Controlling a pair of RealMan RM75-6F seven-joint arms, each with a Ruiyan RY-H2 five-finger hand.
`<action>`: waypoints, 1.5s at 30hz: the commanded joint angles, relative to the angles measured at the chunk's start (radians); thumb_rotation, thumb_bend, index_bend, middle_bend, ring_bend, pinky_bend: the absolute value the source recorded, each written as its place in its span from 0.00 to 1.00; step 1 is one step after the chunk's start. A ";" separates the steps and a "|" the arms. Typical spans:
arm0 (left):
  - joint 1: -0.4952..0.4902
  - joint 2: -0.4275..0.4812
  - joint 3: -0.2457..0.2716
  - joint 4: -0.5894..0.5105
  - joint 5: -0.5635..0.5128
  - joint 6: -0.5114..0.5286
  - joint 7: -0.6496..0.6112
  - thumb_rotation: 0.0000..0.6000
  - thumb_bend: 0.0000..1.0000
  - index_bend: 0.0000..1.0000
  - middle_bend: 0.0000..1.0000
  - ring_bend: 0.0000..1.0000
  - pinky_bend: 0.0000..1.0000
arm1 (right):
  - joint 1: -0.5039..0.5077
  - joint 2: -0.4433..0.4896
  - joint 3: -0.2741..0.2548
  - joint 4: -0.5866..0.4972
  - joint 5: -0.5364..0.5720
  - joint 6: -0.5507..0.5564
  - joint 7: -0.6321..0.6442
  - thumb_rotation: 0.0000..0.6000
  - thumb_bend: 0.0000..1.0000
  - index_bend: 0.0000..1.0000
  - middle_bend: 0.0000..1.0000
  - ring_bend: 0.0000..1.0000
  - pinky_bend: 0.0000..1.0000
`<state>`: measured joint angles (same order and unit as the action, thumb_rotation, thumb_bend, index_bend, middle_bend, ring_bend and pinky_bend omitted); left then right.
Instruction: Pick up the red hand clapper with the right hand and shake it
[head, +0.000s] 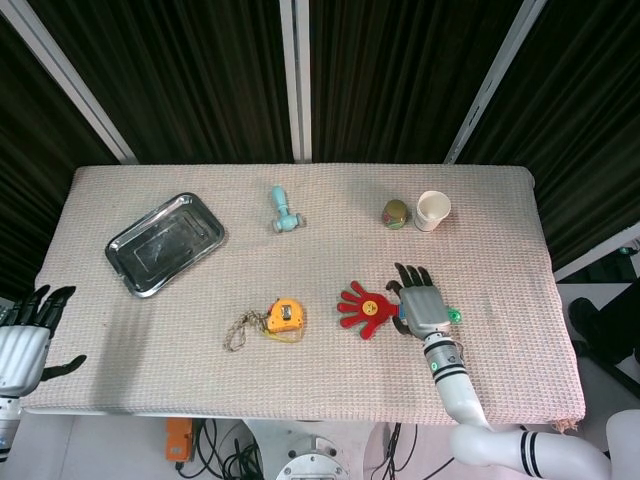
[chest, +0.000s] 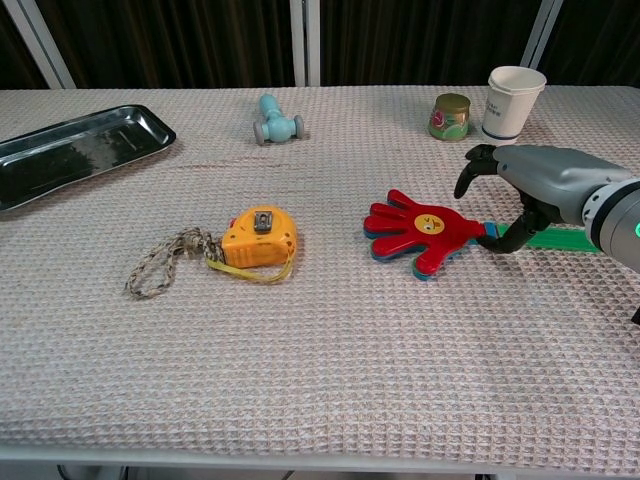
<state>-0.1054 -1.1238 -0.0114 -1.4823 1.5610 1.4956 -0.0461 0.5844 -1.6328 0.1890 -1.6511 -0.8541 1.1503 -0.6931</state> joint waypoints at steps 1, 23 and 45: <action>0.001 0.001 0.001 0.002 -0.001 0.000 -0.002 1.00 0.06 0.06 0.10 0.00 0.03 | 0.006 -0.010 -0.005 0.011 0.011 0.003 -0.008 1.00 0.27 0.32 0.02 0.00 0.00; 0.000 -0.002 0.000 0.013 -0.007 -0.007 -0.015 1.00 0.06 0.06 0.10 0.00 0.03 | 0.031 -0.047 -0.018 0.062 0.025 0.011 0.005 1.00 0.32 0.48 0.05 0.00 0.00; 0.008 -0.007 0.006 0.020 -0.004 -0.002 -0.047 1.00 0.06 0.06 0.10 0.00 0.03 | -0.033 -0.048 -0.038 0.140 -0.235 0.067 0.298 1.00 0.36 0.86 0.58 0.36 0.48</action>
<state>-0.0975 -1.1305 -0.0060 -1.4628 1.5569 1.4938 -0.0928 0.5652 -1.6857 0.1549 -1.5246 -1.0532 1.2103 -0.4352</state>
